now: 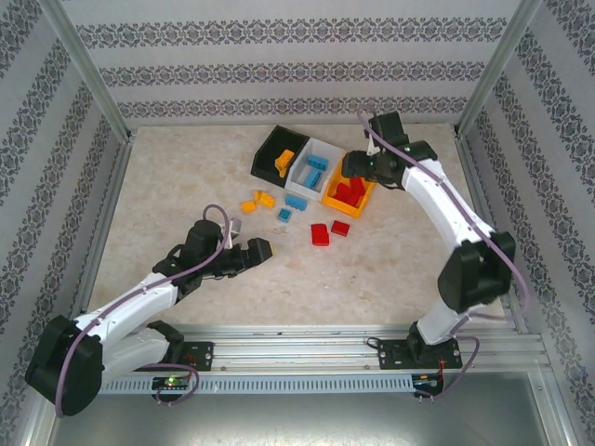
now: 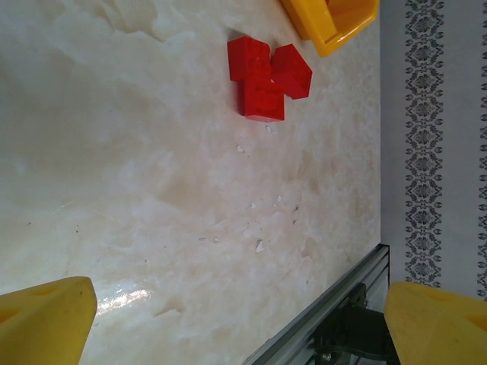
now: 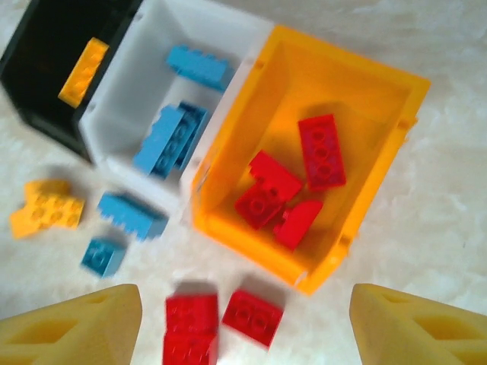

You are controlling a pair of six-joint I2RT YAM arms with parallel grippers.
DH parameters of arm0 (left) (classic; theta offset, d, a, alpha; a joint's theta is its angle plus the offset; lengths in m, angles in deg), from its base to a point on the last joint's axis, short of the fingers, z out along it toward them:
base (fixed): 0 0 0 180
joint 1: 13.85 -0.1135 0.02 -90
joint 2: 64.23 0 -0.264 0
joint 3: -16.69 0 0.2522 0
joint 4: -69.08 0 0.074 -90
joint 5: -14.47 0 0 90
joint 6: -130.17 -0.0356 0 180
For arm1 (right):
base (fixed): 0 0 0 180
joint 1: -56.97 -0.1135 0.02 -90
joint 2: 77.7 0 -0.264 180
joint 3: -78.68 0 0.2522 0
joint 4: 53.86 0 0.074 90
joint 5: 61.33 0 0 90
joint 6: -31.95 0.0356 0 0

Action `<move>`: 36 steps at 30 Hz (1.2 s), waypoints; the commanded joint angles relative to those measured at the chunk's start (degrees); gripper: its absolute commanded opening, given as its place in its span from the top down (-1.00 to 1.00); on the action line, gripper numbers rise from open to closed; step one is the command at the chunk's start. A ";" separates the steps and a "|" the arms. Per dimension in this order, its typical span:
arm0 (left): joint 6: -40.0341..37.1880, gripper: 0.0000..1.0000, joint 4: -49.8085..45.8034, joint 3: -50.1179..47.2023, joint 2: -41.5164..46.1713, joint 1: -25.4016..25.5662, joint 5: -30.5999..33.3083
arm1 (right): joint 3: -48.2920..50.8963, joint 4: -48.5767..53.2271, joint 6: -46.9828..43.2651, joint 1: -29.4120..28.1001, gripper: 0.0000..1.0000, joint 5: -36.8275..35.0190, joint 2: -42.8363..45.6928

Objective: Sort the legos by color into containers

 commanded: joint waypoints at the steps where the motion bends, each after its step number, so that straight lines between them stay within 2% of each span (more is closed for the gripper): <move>1: -0.44 -1.00 -1.66 -0.29 1.95 -0.02 1.15 | 7.38 2.05 0.87 -2.76 -0.49 0.22 4.48; 6: -0.35 -1.00 -2.27 -1.07 3.71 -0.02 1.42 | 16.47 2.39 2.65 -8.10 -0.55 -1.53 10.06; 10: -0.53 -1.00 -3.24 -1.42 5.31 -0.09 1.94 | 21.35 0.97 4.02 -11.70 -0.62 -2.48 10.41; 14: -0.13 -1.00 -3.81 -1.70 6.40 -0.09 1.93 | 23.36 -0.28 5.38 -12.10 -0.63 -3.51 7.45; 25: -0.35 -1.00 -5.90 -2.14 9.03 -0.18 2.34 | 23.94 -9.29 21.05 -11.74 -0.63 -8.28 -0.32; 36: -3.21 -1.00 -12.34 -1.93 13.60 -1.21 2.75 | 21.61 -12.27 25.07 -12.17 -0.63 -13.24 -7.30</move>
